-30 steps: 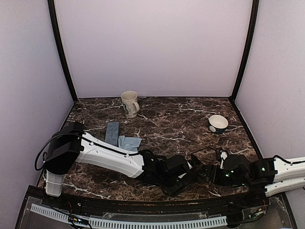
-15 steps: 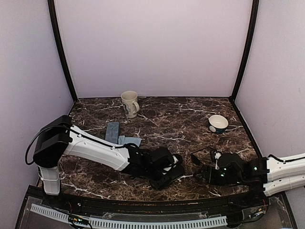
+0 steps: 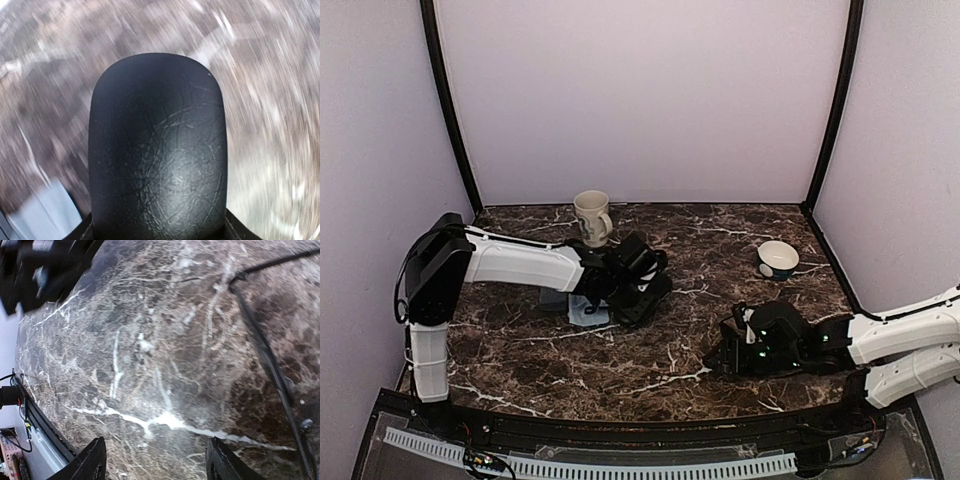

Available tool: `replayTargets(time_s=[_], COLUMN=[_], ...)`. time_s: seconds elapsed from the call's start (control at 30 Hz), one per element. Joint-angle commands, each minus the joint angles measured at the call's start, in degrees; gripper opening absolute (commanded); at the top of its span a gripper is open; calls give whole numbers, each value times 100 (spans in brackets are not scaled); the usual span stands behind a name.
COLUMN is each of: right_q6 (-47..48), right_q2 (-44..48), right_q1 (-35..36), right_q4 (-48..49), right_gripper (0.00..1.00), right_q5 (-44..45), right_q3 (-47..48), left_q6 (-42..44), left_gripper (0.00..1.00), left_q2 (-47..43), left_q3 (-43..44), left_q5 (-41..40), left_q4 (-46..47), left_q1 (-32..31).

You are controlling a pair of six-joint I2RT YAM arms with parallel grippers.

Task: Organize the sunglasses
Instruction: Move the case with sunglasses to the center of the board.

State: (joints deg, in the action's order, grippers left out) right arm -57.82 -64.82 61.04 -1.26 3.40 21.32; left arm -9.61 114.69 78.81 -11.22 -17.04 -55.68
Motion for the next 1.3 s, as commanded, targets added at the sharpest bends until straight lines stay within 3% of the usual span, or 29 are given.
replayTargets(time_s=[0.0,0.2,0.4,0.57,0.73,0.83,1.0,1.27], right_q6=[339,363,348,405,516,584,673,677], right_q2=[-170,-222,-146,-239,-315,-375,-495,-541], right_q1=[-101,-114,-152,-187,-231,-254,-284,-320], right_q4=[308,253,147,92,23,-27,-81,19], right_gripper=[68,68,68,68,68,68,68,68], right_q5=[-270,-307,-295,-336,-385,-420,-449,-456], right_q3=[322,425,452,553,744,868,1028,954], left_q6=[120,143,-158,-276,-439,-527,-677,-941], left_gripper=[18,22,28,54,86,98,99,88], left_q2=[652,1729,2085,1993,1626,1387,1052,562], left_q3=[1130,2593,3031,2917,2361,2027,1599,777], left_q5=[38,38,-55,174,448,568,922,1556], left_q4=[-162,-533,-744,-652,-252,7,295,915], left_q1=[335,509,637,655,655,655,655,646])
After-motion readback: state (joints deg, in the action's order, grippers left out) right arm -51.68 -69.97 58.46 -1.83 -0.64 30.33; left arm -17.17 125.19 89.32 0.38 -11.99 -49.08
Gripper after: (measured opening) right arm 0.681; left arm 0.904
